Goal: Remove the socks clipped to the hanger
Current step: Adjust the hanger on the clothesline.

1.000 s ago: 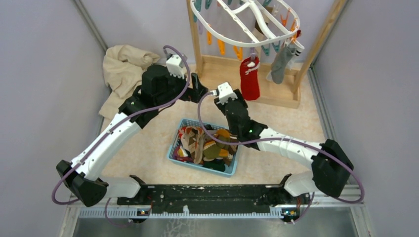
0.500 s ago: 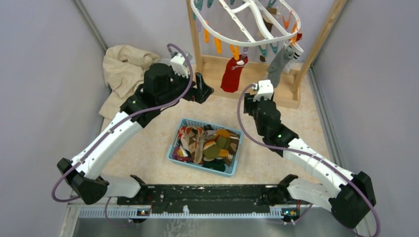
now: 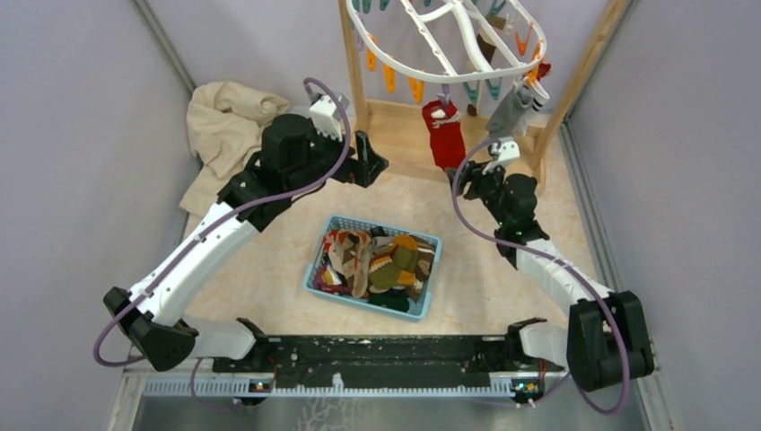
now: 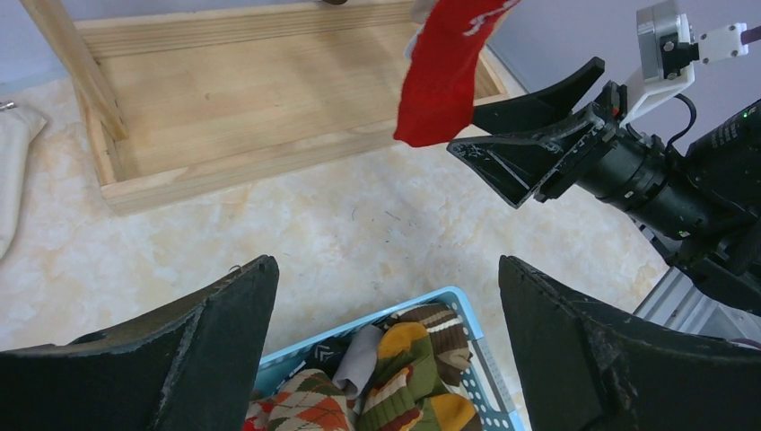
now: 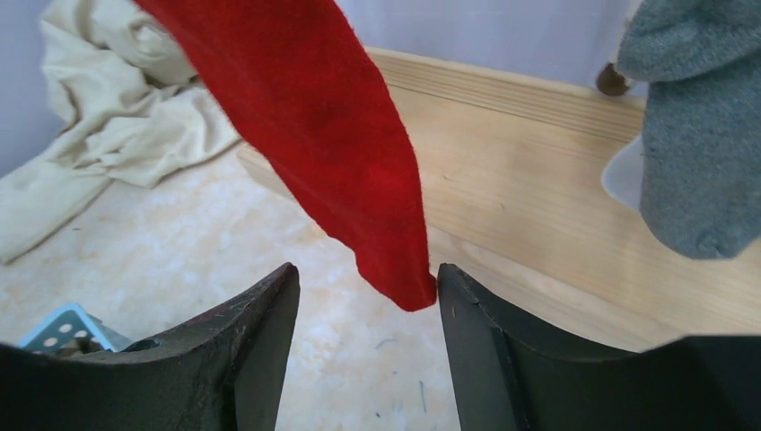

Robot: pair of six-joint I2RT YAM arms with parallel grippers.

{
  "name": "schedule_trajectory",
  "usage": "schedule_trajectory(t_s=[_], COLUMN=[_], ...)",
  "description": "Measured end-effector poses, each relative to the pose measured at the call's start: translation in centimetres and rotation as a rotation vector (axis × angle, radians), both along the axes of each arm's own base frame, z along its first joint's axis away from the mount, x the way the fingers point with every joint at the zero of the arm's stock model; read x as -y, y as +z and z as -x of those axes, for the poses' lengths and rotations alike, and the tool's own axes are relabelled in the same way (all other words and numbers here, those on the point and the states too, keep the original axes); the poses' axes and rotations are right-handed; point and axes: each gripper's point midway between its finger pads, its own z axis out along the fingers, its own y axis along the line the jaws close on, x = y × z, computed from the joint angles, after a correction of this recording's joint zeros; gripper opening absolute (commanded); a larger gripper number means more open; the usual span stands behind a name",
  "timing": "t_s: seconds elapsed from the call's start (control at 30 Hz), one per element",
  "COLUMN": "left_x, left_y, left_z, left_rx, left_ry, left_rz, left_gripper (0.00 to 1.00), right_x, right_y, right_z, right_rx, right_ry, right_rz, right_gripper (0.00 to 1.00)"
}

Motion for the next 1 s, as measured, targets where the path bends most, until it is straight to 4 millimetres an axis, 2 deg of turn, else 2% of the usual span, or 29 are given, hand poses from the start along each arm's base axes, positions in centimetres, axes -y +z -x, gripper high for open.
schedule_trajectory(t_s=[0.3,0.67,0.77,0.9,1.0], left_x=[-0.2,-0.3,-0.4,-0.5,-0.5], left_y=[0.0,0.0,0.0,0.0,0.0], left_z=[0.0,0.0,-0.1,-0.1,-0.2], left_rx=[0.001,0.008,0.009,0.013,0.016], left_ry=[0.008,0.010,0.011,0.015,0.017], left_rz=[-0.003,-0.013,-0.015,-0.021,-0.024], left_gripper=[0.98,0.99,0.99,0.99,0.99], right_x=[-2.3,-4.3,-5.0,-5.5,-5.8], right_y=[0.5,2.8,2.8,2.7,2.5], right_z=[-0.6,-2.0,-2.6,-2.8,-3.0], right_rx=[0.045,0.116,0.117,0.113,0.108], right_ry=[0.152,0.262,0.294,0.320,0.337], right_rz=[-0.059,-0.071,-0.077,-0.081,-0.086], right_gripper=[0.59,0.60,0.57,0.49,0.54])
